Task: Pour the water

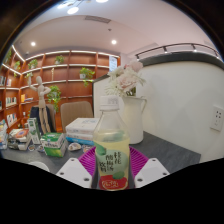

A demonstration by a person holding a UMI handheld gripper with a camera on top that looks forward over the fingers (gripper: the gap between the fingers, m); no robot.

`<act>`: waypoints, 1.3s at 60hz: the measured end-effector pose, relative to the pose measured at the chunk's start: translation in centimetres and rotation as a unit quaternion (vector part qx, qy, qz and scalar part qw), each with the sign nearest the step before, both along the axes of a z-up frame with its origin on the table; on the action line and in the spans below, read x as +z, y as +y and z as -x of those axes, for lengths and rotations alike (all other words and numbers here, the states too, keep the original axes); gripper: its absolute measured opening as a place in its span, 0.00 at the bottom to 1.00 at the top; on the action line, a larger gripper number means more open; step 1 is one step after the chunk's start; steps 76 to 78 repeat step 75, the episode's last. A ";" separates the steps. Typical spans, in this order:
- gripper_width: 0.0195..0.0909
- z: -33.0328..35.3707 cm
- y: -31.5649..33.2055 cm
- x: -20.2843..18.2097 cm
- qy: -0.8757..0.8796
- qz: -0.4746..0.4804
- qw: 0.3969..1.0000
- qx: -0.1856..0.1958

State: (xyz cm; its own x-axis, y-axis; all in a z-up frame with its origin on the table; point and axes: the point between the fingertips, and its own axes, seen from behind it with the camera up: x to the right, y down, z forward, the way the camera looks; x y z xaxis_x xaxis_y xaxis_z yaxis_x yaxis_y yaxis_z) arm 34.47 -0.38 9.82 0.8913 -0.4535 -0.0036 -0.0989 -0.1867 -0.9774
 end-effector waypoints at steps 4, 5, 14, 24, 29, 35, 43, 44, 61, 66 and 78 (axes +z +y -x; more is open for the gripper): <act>0.38 -0.2 0.0 0.0 0.008 -0.005 1.000 0.000; 0.39 -0.2 -0.1 -0.1 0.009 -0.005 1.000 0.000; 0.80 -0.7 -1.1 -0.4 0.009 0.007 1.000 -0.017; 0.90 2.4 -3.0 0.7 0.013 -0.001 1.000 0.021; 0.91 4.8 -5.2 1.1 0.018 0.001 0.999 0.044; 0.91 7.5 -7.3 1.7 0.032 -0.003 0.997 0.073; 0.91 9.7 -10.3 2.8 0.041 -0.013 0.995 0.091; 0.91 9.9 -10.8 3.0 0.041 -0.015 0.995 0.092; 0.89 13.5 -14.6 4.1 0.009 0.000 0.992 0.125; 0.89 14.0 -15.3 4.5 0.001 0.000 0.992 0.124; 0.89 14.9 -15.8 5.0 -0.003 -0.005 0.992 0.127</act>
